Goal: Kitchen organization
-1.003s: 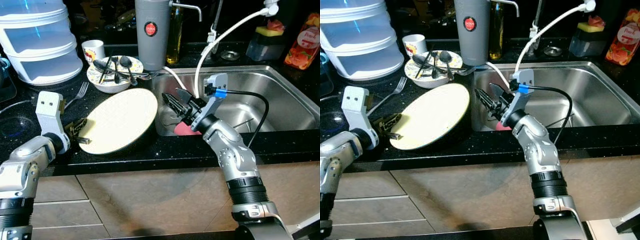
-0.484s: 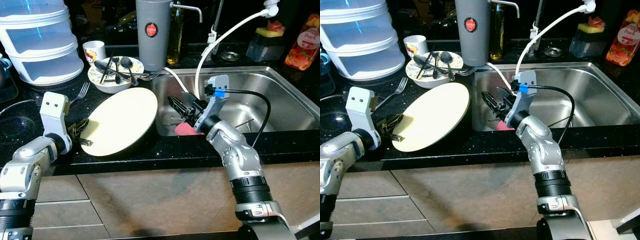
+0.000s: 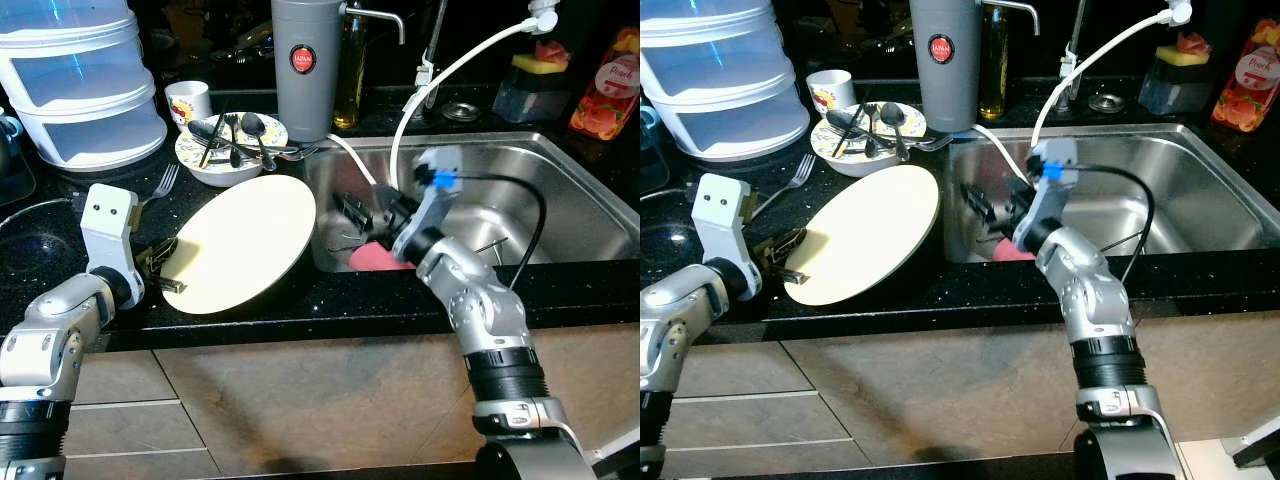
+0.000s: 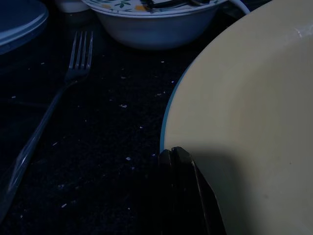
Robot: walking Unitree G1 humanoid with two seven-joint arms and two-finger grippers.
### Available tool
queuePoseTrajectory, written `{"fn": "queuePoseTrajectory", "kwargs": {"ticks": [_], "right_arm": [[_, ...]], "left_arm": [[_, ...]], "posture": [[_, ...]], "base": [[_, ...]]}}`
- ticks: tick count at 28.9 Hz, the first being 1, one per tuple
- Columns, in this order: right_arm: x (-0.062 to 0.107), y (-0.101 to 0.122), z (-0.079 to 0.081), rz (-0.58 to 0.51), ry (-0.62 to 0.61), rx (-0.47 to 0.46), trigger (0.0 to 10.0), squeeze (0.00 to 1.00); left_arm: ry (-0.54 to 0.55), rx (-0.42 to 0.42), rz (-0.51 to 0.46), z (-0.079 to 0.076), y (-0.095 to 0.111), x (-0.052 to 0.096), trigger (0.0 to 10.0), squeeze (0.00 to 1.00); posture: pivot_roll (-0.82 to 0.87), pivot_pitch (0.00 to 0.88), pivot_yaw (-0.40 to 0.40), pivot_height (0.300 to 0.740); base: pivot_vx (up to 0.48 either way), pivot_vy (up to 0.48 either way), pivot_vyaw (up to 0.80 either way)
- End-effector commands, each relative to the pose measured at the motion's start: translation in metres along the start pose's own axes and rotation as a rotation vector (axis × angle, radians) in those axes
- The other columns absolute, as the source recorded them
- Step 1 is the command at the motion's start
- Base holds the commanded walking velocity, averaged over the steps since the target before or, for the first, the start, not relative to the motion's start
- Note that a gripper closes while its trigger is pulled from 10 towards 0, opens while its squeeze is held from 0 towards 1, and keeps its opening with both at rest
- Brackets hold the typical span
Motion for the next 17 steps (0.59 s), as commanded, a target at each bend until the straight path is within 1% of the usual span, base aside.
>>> {"fn": "queuePoseTrajectory", "kwargs": {"ticks": [1,4,5,6,7,8,11,12,14,17], "right_arm": [[0.001,0.004,0.002,-0.01,0.028,-0.014,10.0,0.0],[0.002,0.01,0.008,-0.028,0.077,-0.06,10.0,0.0],[0.002,0.01,0.008,-0.028,0.077,-0.06,10.0,0.0],[0.003,0.013,0.013,-0.028,0.126,-0.066,10.0,0.0],[0.003,0.013,0.013,-0.028,0.126,-0.066,10.0,0.0],[0.004,0.013,0.016,-0.016,0.161,-0.056,10.0,0.0],[0.009,0.008,0.029,0.06,0.279,-0.025,10.0,0.0],[0.009,0.008,0.029,0.06,0.279,-0.025,10.0,0.0],[0.013,0.003,0.035,0.107,0.319,-0.021,10.0,0.0],[0.017,-0.007,0.04,0.164,0.347,-0.012,10.0,0.0]], "left_arm": [[0.027,0.006,0.115,0.006,-0.026,0.002,2.4,0.0],[0.027,0.002,0.12,0.006,-0.027,0.003,2.5,0.0],[0.027,0.002,0.12,0.006,-0.027,0.003,2.5,0.0],[0.027,0.001,0.122,0.006,-0.027,0.003,2.5,0.0],[0.027,0.001,0.122,0.006,-0.027,0.003,2.5,0.0],[0.027,0.001,0.123,0.007,-0.027,0.003,2.4,0.0],[0.026,0.0,0.124,0.007,-0.028,0.003,2.6,0.0],[0.026,0.0,0.124,0.007,-0.028,0.003,2.6,0.0],[0.027,-0.001,0.125,0.007,-0.029,0.004,2.7,0.0],[0.028,0.0,0.125,0.007,-0.029,0.003,2.8,0.0]], "posture": [[0.03,0.149,0.036,0.74],[0.03,0.149,0.036,0.74],[0.03,0.149,0.036,0.74],[0.03,0.144,0.036,0.74],[0.03,0.144,0.036,0.74],[0.03,0.142,0.036,0.74],[0.02,0.136,0.036,0.74],[0.02,0.136,0.036,0.74],[0.02,0.131,0.037,0.74],[0.02,0.129,0.037,0.74]], "base": [[0.0,0.0,0.0],[0.0,0.0,0.0],[0.0,0.0,0.0],[0.0,0.0,0.0],[0.0,0.0,0.0],[0.0,0.0,0.0],[0.0,0.0,0.0],[0.0,0.0,0.0],[0.0,0.0,0.0],[0.0,0.0,0.0]]}}
Point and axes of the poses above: a point about 5 cm out from each wrist's last joint towards the gripper, its own x axis pointing back from the gripper into the wrist, its own y axis along the axis of the wrist's last joint, z = x × y, the point moved 2 cm from there along -x, pointing out of the wrist towards the gripper, and after that the axes turned 13 degrees about x, right-handed, at the moved point
